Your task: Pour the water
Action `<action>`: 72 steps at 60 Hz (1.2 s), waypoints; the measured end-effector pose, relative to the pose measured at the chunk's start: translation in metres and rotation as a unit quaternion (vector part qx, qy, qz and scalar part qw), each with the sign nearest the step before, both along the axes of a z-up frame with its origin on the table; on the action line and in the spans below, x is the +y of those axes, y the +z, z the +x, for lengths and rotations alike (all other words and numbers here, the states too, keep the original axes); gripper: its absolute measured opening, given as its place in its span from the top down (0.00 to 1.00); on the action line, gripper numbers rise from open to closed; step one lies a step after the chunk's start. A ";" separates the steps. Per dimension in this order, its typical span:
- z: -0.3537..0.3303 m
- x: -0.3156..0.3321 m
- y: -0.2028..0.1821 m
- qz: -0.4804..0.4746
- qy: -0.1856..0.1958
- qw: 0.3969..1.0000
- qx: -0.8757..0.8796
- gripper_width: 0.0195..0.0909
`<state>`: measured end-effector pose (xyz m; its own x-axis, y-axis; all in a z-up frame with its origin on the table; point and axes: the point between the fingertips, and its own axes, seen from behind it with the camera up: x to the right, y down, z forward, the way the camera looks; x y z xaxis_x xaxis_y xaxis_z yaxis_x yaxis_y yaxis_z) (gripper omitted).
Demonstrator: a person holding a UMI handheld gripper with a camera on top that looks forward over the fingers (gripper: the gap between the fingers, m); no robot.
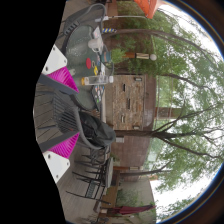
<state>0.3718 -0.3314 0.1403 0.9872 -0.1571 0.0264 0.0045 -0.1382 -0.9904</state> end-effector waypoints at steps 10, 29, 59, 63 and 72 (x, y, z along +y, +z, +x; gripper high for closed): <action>0.002 0.000 -0.008 0.000 -0.019 1.000 0.001 0.13; -0.033 0.041 -0.005 0.007 0.016 0.998 -0.055 0.12; -0.144 0.259 -0.035 0.023 0.107 0.993 -0.038 0.13; -0.146 0.281 -0.040 0.019 0.101 0.994 -0.034 0.13; -0.141 0.319 -0.043 0.017 0.086 0.996 -0.023 0.13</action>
<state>0.2304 -0.0121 0.0976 0.9975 0.0120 0.0695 0.0704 -0.0985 -0.9926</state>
